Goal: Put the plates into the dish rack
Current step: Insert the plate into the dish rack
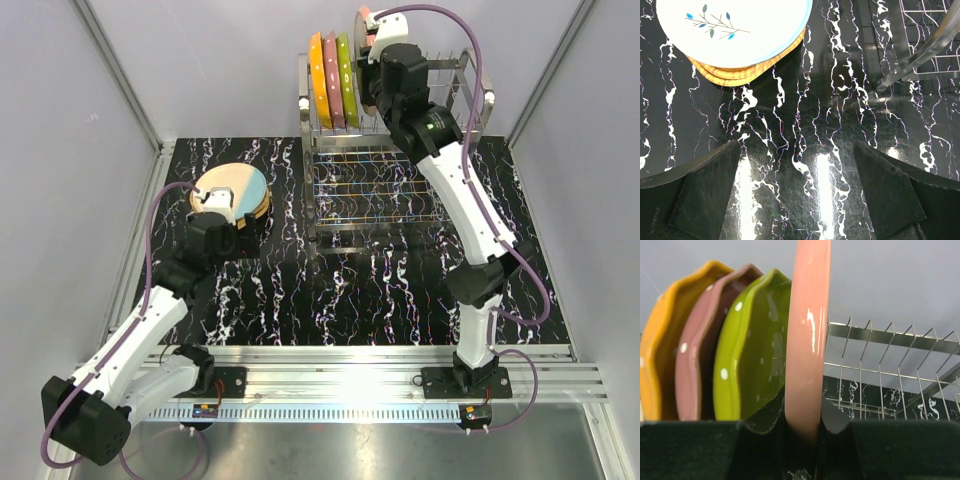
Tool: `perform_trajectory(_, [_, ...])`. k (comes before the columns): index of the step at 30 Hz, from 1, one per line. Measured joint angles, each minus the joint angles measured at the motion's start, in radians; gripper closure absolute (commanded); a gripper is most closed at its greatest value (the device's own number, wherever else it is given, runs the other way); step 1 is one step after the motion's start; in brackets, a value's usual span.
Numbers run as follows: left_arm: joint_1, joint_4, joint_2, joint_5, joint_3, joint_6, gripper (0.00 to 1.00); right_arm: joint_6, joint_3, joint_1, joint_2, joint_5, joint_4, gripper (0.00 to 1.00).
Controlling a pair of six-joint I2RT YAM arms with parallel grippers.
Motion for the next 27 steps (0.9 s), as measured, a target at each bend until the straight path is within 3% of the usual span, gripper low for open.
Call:
perform_trajectory(10, [0.000, -0.004, 0.002, 0.005, 0.000, 0.000, 0.01, 0.017, -0.046, 0.000, 0.025, 0.036, 0.059, 1.00])
perform_trajectory(27, [0.000, -0.003, 0.002, 0.011, 0.000, -0.002, 0.01, 0.051, -0.183, 0.000, -0.048, 0.036, 0.147, 0.69])
